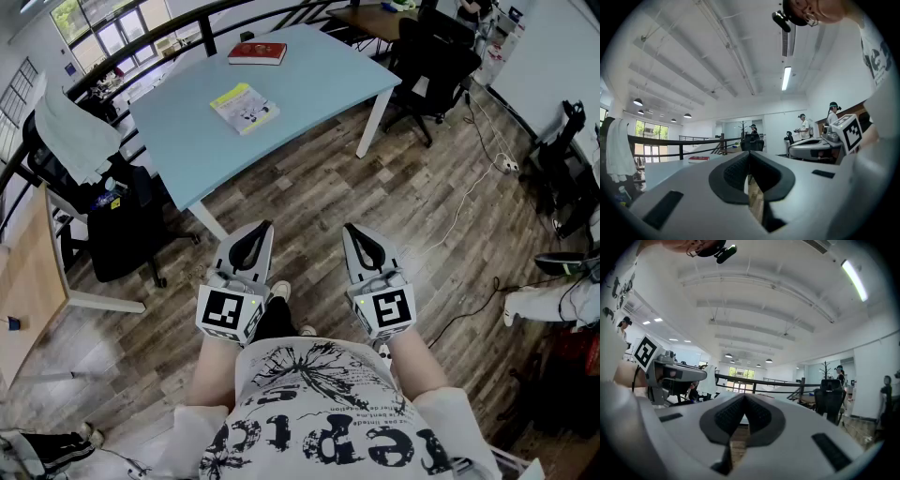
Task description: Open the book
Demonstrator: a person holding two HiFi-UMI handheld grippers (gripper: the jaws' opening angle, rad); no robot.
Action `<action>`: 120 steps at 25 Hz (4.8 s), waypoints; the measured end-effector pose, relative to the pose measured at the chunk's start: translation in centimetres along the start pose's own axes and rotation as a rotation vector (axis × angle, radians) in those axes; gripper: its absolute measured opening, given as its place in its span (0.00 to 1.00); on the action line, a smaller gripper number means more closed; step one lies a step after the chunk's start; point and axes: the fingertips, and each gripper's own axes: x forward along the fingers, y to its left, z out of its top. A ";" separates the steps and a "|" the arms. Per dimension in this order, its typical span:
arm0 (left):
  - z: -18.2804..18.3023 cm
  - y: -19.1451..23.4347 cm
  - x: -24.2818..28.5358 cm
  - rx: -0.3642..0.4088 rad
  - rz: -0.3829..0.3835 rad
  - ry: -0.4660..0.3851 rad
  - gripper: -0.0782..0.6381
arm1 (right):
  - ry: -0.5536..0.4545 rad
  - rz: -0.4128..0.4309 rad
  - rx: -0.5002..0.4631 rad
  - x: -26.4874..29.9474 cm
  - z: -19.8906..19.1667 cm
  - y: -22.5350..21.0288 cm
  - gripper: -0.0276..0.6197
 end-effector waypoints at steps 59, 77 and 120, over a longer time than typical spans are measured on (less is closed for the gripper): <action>-7.1 33.4 38.2 -0.055 0.361 0.148 0.14 | 0.043 0.314 0.043 51.7 -6.5 -22.5 0.06; -21.8 36.1 48.6 -0.300 0.693 0.397 0.14 | 0.135 0.738 -0.011 64.3 -13.5 -27.1 0.06; -21.4 40.3 44.0 -0.272 0.670 0.410 0.14 | 0.212 0.692 -0.023 64.7 -13.5 -20.2 0.06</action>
